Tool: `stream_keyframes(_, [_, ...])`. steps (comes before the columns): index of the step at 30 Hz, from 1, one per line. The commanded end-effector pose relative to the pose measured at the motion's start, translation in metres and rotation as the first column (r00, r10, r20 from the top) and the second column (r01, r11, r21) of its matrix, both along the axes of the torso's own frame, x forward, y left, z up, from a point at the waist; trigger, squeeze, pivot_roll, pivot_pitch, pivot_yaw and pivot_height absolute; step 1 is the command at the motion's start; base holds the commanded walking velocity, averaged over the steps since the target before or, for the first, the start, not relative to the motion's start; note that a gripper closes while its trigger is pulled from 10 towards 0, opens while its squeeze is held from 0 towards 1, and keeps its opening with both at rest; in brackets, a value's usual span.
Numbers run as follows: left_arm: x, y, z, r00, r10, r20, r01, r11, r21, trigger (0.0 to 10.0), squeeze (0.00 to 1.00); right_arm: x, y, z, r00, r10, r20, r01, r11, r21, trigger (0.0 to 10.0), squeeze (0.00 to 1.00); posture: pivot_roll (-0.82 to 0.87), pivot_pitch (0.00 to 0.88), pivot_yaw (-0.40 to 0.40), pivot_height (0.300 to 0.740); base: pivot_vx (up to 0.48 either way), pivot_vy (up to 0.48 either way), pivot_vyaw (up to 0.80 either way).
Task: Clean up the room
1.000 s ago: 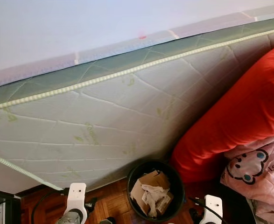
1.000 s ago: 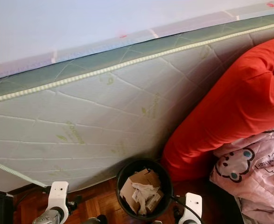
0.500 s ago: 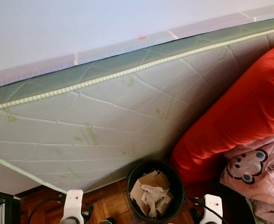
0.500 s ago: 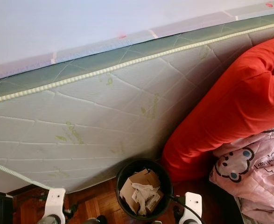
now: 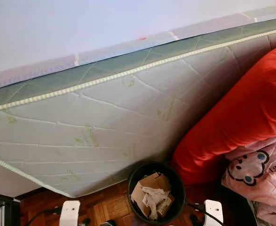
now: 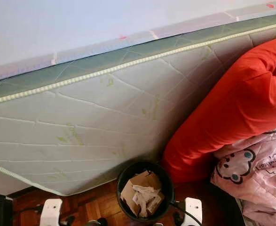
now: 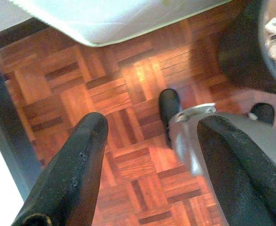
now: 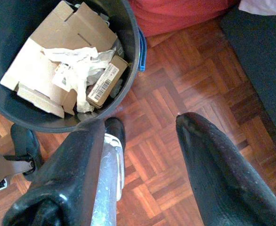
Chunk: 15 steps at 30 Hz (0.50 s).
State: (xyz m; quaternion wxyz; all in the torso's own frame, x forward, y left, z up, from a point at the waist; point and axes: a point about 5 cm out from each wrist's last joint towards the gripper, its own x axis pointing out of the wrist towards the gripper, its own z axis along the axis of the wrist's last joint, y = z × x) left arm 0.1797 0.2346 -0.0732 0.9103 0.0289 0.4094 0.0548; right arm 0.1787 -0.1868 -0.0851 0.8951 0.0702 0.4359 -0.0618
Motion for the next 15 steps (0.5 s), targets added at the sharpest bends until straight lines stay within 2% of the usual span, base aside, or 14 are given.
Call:
stream_keyframes(1, [-0.011,0.004,-0.004,1.000,0.007,-0.031,-0.007,1.000,0.000,10.0,0.00,-0.011,0.001,-0.006,0.999,0.004,-0.044,-0.003,1.000,0.005,10.0,0.00,0.03,0.189,-0.016,0.740,0.000,0.000,0.00])
stream_keyframes(7, [-0.014,0.010,-0.004,0.999,0.029,-0.041,-0.029,1.000,0.000,10.0,0.00,-0.012,0.001,-0.006,0.999,0.010,-0.048,-0.010,1.000,0.004,10.0,0.00,0.03,0.206,-0.014,0.740,0.000,0.000,0.00])
stream_keyframes(13, [-0.004,0.008,-0.001,0.999,0.032,-0.044,-0.032,0.999,0.000,10.0,0.00,-0.013,0.002,-0.006,0.999,0.014,-0.049,-0.014,1.000,0.002,10.0,0.00,0.03,0.224,-0.014,0.740,0.000,0.000,0.00])
stream_keyframes(15, [-0.001,0.007,0.000,0.999,0.030,-0.042,-0.031,1.000,-0.002,10.0,0.00,-0.012,0.003,-0.006,0.999,0.020,-0.050,-0.020,1.000,0.001,10.0,0.00,0.03,0.228,-0.014,0.740,-0.244,0.000,0.00])
